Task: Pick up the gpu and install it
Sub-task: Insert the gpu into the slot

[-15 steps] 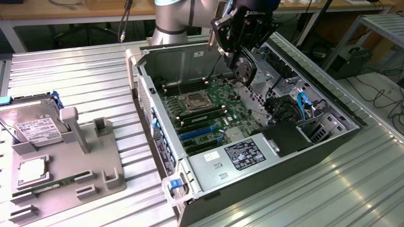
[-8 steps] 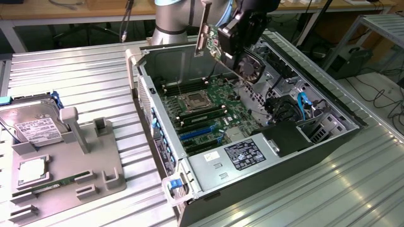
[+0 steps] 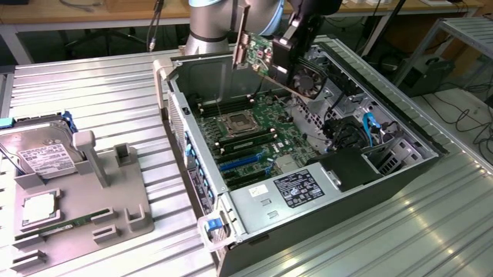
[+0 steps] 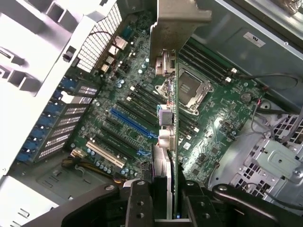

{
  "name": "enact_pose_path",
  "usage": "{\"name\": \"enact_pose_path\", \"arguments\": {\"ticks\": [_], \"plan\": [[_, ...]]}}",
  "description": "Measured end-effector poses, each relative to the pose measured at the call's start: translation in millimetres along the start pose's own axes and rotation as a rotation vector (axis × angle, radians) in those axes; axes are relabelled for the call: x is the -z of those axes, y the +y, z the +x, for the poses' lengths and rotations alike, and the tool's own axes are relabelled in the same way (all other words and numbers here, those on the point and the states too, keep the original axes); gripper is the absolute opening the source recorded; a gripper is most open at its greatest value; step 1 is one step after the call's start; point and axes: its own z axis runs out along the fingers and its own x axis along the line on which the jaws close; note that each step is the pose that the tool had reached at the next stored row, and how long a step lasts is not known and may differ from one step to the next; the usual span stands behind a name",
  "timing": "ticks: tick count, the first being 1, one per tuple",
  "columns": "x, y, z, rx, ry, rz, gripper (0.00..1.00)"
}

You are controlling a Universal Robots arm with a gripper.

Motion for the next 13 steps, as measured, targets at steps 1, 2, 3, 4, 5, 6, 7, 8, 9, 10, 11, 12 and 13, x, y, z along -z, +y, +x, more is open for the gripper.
{"name": "enact_pose_path", "arguments": {"ticks": [1, 2, 3, 4, 5, 6, 7, 8, 9, 10, 11, 12, 13], "plan": [[0.0, 0.0, 0.0, 0.007, 0.0001, 0.0000, 0.28], [0.0, 0.0, 0.0, 0.016, 0.0002, 0.0000, 0.28], [0.0, 0.0, 0.0, 0.021, 0.0003, 0.0001, 0.28], [0.0, 0.0, 0.0, 0.032, 0.0005, 0.0000, 0.28], [0.0, 0.0, 0.0, 0.039, 0.0006, 0.0001, 0.28], [0.0, 0.0, 0.0, 0.047, 0.0007, 0.0002, 0.28], [0.0, 0.0, 0.0, 0.053, 0.0008, 0.0001, 0.28], [0.0, 0.0, 0.0, 0.060, 0.0009, 0.0001, 0.28], [0.0, 0.0, 0.0, 0.068, 0.0010, 0.0001, 0.28], [0.0, 0.0, 0.0, 0.074, 0.0011, 0.0002, 0.28], [0.0, 0.0, 0.0, 0.082, 0.0012, 0.0002, 0.28], [0.0, 0.0, 0.0, 0.089, 0.0014, 0.0002, 0.28], [0.0, 0.0, 0.0, 0.097, 0.0014, 0.0002, 0.28]]}}
